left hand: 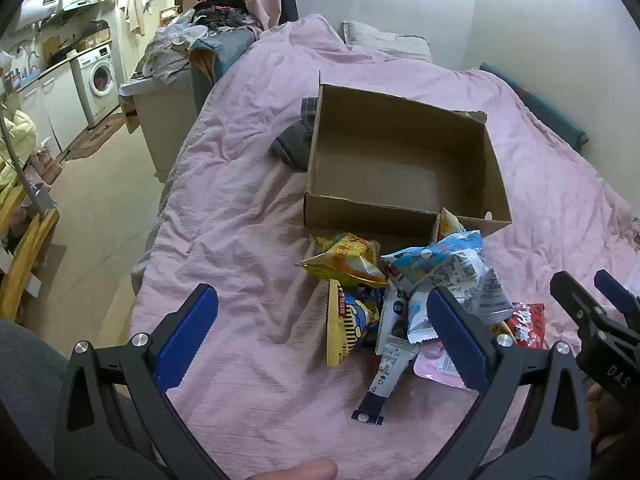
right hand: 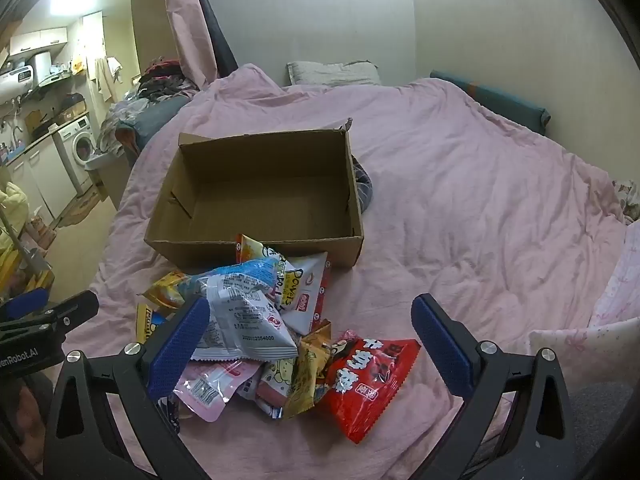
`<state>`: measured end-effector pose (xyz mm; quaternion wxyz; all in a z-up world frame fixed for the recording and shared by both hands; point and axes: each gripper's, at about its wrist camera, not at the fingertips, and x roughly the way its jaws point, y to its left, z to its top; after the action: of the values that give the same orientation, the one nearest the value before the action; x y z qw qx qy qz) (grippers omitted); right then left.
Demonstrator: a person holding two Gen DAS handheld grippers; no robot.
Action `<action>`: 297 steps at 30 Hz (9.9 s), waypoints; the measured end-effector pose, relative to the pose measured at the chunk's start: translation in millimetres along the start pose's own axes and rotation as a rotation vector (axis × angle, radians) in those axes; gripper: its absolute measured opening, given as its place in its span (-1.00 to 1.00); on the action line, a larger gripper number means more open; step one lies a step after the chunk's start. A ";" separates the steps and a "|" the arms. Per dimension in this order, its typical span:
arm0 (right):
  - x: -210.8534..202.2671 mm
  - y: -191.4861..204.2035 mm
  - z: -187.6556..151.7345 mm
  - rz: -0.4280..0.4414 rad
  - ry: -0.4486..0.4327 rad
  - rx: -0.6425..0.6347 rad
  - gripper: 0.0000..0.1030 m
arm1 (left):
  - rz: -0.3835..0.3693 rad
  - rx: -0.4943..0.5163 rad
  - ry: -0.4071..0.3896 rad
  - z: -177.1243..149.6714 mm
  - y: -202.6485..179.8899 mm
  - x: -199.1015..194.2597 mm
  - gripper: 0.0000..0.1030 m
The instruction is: Organize snacks
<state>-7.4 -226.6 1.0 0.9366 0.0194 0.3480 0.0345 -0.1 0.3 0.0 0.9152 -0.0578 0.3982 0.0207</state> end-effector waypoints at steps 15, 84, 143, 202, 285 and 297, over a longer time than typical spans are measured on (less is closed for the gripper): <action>4.2 0.3 -1.9 0.002 0.000 0.012 1.00 | 0.003 -0.002 -0.001 -0.4 4.4 0.1 1.00; 0.8 -3.3 0.5 0.001 0.003 0.034 1.00 | 0.037 0.015 0.000 -5.0 5.2 2.2 1.00; 72.4 -141.5 -20.6 0.217 0.388 0.554 -0.51 | -0.130 0.174 0.562 -70.2 -42.3 106.1 -0.69; 208.3 -34.5 122.7 0.452 0.268 0.273 -0.52 | -0.057 0.039 0.220 139.3 -44.6 177.6 -0.74; 99.4 -41.7 87.9 0.368 0.184 0.273 0.81 | -0.048 0.059 0.065 84.7 8.6 57.0 0.58; 97.8 -51.3 29.5 0.353 0.373 0.320 0.81 | -0.008 -0.021 0.160 48.4 35.5 48.0 0.58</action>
<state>88.4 -270.5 -43.3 0.8212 0.2204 0.5062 0.1443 64.8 41.1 -5.6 0.8799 -0.0705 0.4696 0.0163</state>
